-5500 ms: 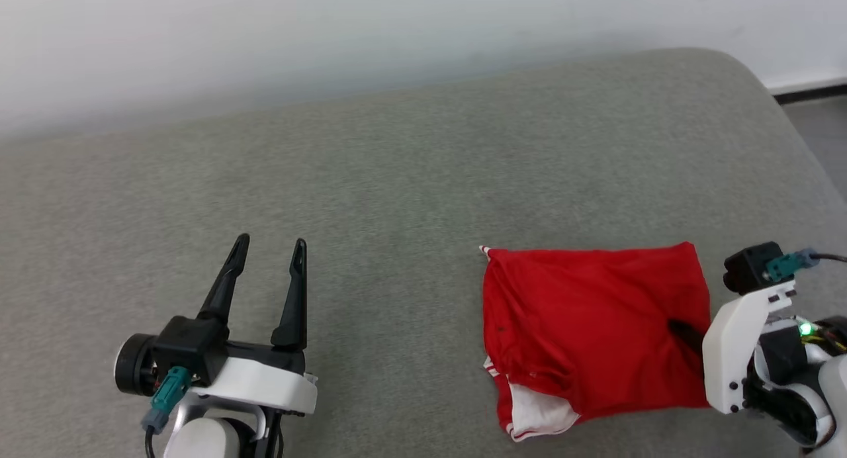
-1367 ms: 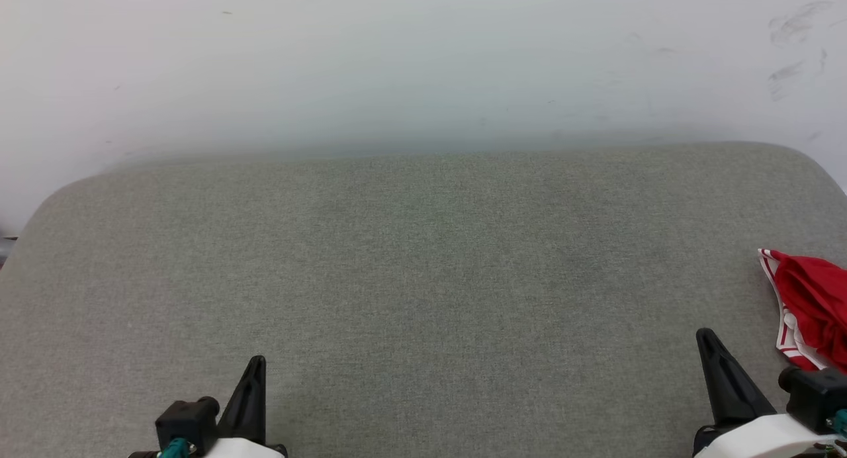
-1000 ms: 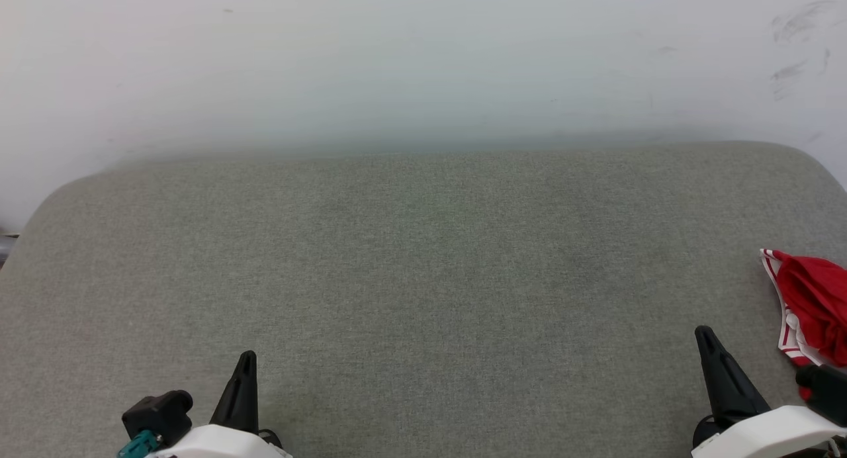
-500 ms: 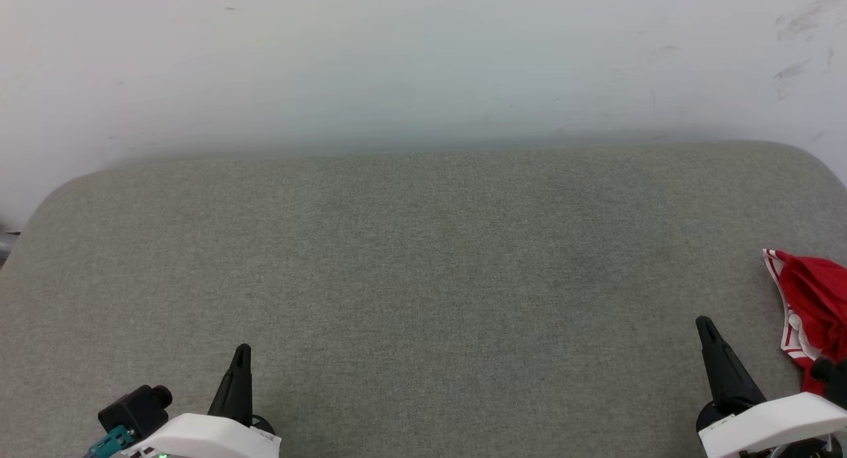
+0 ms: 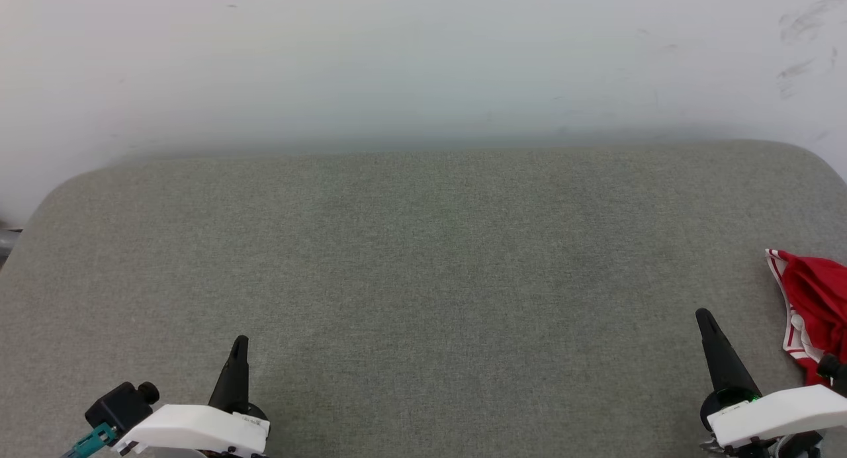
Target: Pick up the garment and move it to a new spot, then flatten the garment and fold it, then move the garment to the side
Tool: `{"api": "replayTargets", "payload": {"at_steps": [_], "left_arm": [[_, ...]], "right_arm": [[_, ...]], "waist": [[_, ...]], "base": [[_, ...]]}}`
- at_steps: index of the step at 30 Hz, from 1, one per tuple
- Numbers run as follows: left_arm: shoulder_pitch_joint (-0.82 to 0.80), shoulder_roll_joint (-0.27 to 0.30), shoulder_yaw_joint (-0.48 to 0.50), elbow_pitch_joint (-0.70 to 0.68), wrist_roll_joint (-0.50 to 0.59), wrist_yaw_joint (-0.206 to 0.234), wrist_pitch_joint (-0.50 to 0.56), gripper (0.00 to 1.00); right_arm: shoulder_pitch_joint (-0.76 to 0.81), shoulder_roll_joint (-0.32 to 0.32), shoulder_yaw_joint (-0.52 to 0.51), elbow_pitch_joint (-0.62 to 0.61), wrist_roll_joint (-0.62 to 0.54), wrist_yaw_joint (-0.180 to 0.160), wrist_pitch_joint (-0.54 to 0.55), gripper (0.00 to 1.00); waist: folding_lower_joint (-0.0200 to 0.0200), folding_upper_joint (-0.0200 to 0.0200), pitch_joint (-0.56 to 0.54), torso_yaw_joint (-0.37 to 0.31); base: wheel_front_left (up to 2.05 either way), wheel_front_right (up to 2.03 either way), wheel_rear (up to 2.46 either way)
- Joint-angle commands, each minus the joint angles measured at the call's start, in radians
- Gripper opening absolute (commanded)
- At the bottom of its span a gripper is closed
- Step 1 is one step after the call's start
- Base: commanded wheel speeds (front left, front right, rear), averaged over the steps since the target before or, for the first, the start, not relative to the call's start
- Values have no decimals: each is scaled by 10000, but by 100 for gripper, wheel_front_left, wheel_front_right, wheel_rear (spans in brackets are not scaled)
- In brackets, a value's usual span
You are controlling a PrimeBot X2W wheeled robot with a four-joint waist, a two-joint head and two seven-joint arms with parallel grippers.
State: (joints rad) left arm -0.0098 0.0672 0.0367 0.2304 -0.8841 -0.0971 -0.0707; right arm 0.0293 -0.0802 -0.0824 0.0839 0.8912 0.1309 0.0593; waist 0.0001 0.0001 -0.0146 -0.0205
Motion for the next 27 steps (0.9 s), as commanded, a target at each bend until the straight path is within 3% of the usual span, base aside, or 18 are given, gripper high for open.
{"api": "replayTargets", "payload": {"at_steps": [1,27], "left_arm": [[-282,20,57,-81,-267,-57,67,0],[-608,-59,362,14,-3147,-178,808,0]], "right_arm": [[-270,17,-38,-39,268,0,31,0],[-766,136,-162,639,3117,0,251,0]], "waist": [[0,-1,2,3],[0,-1,60,70]], "base": [[0,0,0],[0,0,0]]}}
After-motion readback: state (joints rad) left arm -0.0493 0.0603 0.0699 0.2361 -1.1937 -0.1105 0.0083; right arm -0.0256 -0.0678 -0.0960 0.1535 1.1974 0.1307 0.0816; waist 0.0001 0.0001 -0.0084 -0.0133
